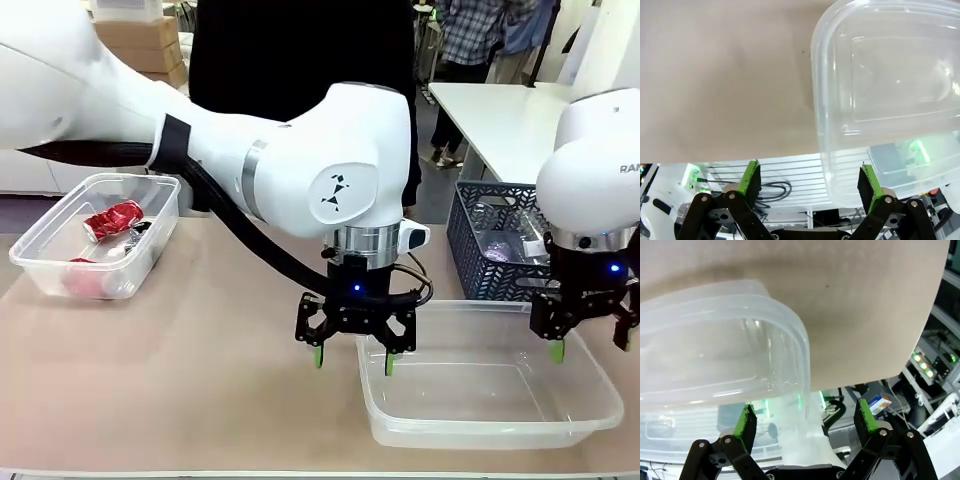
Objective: Sort the waste into each basket.
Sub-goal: Pick up the Organizing box on the right side of the table and lift it.
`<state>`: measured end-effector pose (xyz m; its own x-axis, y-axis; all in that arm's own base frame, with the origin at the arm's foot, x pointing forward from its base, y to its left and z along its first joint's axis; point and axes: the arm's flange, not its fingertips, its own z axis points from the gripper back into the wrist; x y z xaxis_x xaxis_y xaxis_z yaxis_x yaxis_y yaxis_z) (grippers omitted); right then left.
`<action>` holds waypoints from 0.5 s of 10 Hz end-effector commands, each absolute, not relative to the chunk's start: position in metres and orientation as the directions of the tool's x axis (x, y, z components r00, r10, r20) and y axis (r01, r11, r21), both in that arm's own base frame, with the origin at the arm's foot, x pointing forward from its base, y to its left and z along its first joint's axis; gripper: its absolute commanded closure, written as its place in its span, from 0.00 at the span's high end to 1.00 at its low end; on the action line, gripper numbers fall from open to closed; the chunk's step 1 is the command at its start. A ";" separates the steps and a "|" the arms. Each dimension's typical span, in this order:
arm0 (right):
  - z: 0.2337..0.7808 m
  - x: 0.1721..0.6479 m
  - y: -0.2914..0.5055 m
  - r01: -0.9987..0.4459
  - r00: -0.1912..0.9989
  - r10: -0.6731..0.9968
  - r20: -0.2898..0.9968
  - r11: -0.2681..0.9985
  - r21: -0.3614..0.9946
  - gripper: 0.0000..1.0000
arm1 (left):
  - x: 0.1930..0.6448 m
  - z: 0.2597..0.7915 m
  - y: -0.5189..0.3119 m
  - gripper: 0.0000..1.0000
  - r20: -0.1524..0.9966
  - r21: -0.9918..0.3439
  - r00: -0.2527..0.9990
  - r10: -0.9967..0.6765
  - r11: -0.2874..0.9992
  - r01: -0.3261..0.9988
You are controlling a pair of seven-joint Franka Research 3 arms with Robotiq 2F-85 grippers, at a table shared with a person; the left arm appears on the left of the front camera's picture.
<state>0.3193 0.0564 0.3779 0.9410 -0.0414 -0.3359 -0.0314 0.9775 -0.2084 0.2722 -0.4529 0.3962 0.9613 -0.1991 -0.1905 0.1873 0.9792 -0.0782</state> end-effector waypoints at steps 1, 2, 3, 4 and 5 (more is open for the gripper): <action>0.333 0.268 0.038 -0.012 0.948 -0.061 -0.311 0.974 -0.228 1.00 | 0.275 0.389 -0.457 0.71 -0.185 -0.111 0.960 -0.209 0.975 0.191; 0.328 0.266 0.034 -0.013 0.944 -0.052 -0.327 0.981 -0.192 1.00 | 0.275 0.388 -0.458 0.40 -0.191 -0.098 0.956 -0.221 0.974 0.205; 0.325 0.263 0.031 -0.026 0.942 -0.039 -0.334 0.982 -0.187 0.42 | 0.275 0.388 -0.458 0.11 -0.192 -0.090 0.955 -0.224 0.973 0.210; 0.324 0.261 0.030 -0.032 0.939 -0.035 -0.342 0.981 -0.190 0.41 | 0.276 0.388 -0.457 0.35 -0.194 -0.093 0.956 -0.221 0.974 0.207; 0.325 0.261 0.028 -0.030 0.937 -0.040 -0.347 0.981 -0.193 0.00 | 0.276 0.387 -0.457 0.00 -0.188 -0.092 0.959 -0.214 0.975 0.200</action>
<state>0.3249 0.0489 0.3644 0.9307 -0.0571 -0.3612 -0.0153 0.9808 -0.1944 0.2749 -0.4573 0.3843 0.9587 -0.2027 -0.1995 0.1890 0.9782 -0.0859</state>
